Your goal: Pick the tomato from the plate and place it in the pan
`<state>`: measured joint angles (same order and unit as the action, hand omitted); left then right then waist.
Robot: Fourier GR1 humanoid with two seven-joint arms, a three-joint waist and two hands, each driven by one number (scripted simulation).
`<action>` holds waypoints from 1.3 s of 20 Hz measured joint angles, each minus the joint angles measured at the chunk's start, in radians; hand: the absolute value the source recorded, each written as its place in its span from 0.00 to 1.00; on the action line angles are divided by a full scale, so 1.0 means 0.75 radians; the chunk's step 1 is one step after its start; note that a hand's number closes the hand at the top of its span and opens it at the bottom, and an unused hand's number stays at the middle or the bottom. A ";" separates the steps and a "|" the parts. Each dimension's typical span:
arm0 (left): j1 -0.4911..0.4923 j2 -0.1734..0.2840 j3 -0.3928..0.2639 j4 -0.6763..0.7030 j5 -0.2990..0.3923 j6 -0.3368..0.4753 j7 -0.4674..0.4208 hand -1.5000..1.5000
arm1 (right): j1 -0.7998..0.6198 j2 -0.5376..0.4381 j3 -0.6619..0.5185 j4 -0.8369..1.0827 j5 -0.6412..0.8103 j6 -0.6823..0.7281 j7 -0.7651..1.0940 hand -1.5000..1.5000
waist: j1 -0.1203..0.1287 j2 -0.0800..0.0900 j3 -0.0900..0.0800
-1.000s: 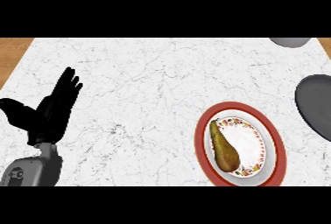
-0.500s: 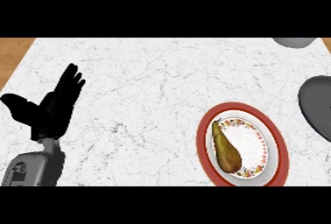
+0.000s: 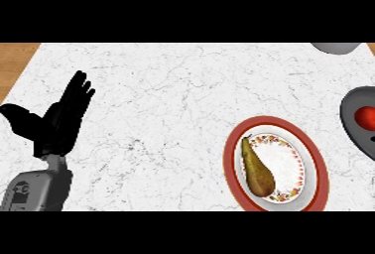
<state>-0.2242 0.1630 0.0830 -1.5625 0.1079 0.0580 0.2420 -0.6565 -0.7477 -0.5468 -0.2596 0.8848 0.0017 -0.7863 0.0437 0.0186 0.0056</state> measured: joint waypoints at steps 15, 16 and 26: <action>0.048 -0.004 0.008 -0.031 0.005 0.002 -0.001 0.50 | 0.046 -0.322 -0.342 0.216 -0.376 0.558 -0.054 0.00 | -0.031 -0.005 0.005; 0.053 -0.005 0.010 -0.030 0.005 0.002 -0.006 0.50 | 0.057 -0.339 -0.351 0.222 -0.388 0.586 -0.045 0.00 | -0.036 -0.005 0.006; 0.082 0.010 0.035 -0.052 0.022 -0.005 -0.005 0.50 | 0.176 -0.420 -0.375 0.189 -0.457 0.715 -0.017 0.00 | -0.059 -0.013 0.011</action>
<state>-0.1630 0.1704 0.1092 -1.6019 0.1243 0.0544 0.2385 -0.5242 -1.0629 -0.8279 -0.1177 0.5422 0.5382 -0.7989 -0.0007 0.0086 0.0138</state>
